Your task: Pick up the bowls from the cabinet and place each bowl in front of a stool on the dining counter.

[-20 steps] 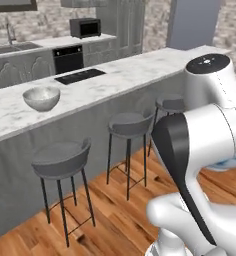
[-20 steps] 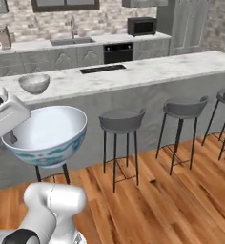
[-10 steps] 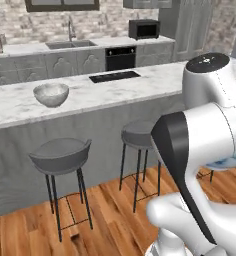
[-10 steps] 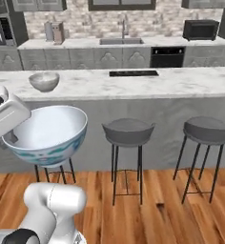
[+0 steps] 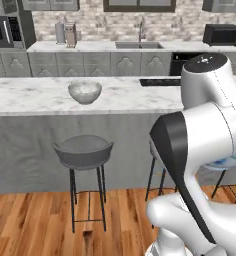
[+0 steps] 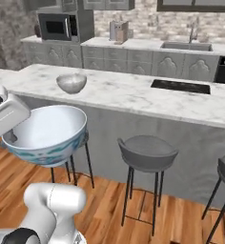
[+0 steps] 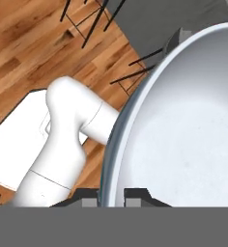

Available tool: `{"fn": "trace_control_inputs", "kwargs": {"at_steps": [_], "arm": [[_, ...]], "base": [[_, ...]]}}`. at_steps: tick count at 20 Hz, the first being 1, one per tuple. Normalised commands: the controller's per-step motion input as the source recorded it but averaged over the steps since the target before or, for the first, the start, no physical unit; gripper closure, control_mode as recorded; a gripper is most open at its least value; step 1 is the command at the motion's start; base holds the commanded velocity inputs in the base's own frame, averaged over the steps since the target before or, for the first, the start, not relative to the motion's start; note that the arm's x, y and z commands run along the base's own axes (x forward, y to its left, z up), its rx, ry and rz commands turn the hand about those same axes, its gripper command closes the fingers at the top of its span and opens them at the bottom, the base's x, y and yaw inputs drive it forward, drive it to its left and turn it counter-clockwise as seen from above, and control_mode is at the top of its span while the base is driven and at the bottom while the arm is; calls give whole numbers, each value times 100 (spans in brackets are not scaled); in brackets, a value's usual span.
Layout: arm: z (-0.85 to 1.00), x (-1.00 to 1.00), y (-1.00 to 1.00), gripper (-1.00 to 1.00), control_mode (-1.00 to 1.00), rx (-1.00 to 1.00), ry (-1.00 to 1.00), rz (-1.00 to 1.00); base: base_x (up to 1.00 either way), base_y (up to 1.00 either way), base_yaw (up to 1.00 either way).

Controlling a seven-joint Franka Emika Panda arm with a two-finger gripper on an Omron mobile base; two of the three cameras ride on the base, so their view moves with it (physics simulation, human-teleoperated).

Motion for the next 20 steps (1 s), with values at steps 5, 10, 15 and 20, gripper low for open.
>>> {"fn": "trace_control_inputs", "kwargs": {"at_steps": [5,10,15,20], "arm": [[0,0,0,100,100,0,0,0],[0,0,0,100,100,0,0,0],[0,0,0,100,100,0,0,0],[0,0,0,100,100,0,0,0]], "base": [[59,-72,14],[90,-59,-34],[56,-13,-50],[14,0,-34]]}}
